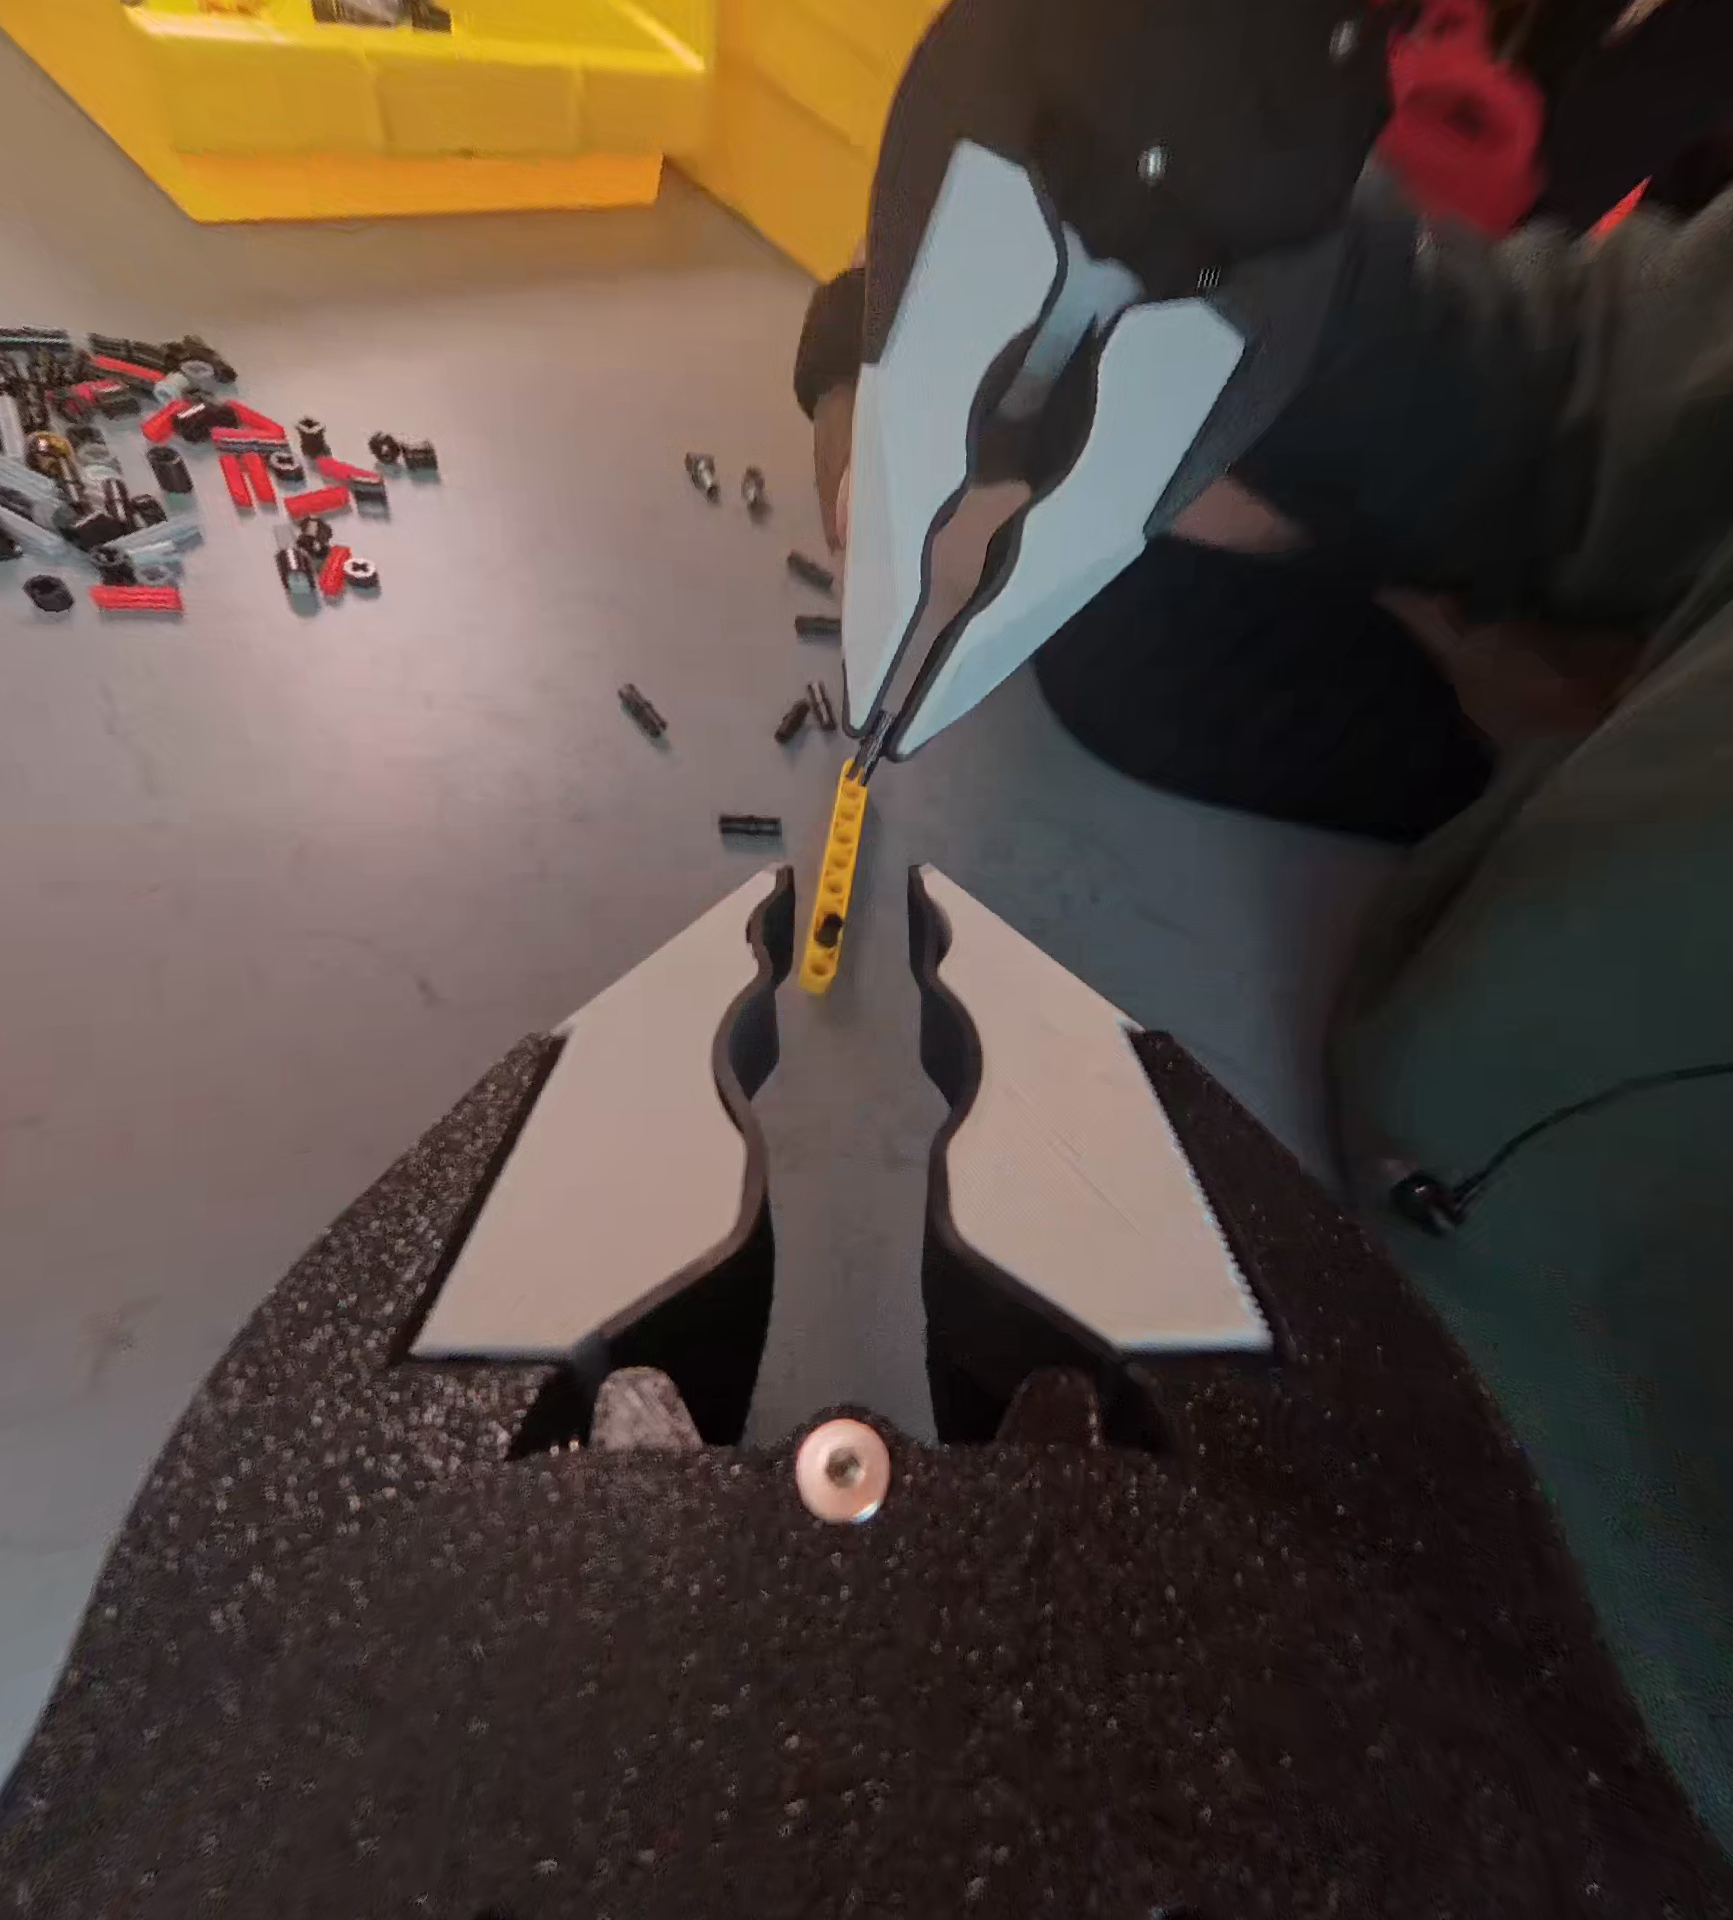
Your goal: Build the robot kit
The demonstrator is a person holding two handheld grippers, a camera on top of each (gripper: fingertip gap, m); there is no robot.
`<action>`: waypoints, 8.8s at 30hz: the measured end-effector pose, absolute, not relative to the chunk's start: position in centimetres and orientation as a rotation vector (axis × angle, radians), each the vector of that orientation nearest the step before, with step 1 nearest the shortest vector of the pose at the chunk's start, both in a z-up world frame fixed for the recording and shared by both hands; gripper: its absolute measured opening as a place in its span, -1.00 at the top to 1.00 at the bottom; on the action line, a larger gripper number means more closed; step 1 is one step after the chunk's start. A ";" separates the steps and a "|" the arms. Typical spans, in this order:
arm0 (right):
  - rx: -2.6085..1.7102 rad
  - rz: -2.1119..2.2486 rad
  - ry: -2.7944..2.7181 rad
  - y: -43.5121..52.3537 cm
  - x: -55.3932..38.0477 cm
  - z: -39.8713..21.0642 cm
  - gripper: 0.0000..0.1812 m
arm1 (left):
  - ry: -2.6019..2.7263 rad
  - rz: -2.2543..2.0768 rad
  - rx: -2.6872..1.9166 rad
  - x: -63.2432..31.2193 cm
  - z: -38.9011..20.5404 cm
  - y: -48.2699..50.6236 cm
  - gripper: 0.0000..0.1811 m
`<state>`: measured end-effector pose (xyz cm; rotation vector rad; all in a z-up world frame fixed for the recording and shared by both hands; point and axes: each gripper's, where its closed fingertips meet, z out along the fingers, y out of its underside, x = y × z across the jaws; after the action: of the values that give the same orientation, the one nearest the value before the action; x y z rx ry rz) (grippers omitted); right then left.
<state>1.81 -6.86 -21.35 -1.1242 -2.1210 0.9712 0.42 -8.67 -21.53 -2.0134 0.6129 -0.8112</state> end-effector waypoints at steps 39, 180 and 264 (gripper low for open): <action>-1.288 0.669 -2.498 -6.2 2.9 -25.2 0.96 | 0.884 -0.354 -2.179 1.3 -26.8 -8.5 0.92; -0.792 1.242 -2.027 -13.2 3.3 -12.3 0.95 | 0.687 -1.352 -1.440 5.0 -13.1 -13.1 0.95; -1.210 0.387 -2.767 -6.1 3.1 -25.6 0.97 | 0.935 -0.418 -2.168 1.0 -26.8 -8.4 0.93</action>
<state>3.13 -6.13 -25.62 -1.2101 -2.7672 0.3875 1.00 -8.40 -26.79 -2.1679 0.9347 -0.4179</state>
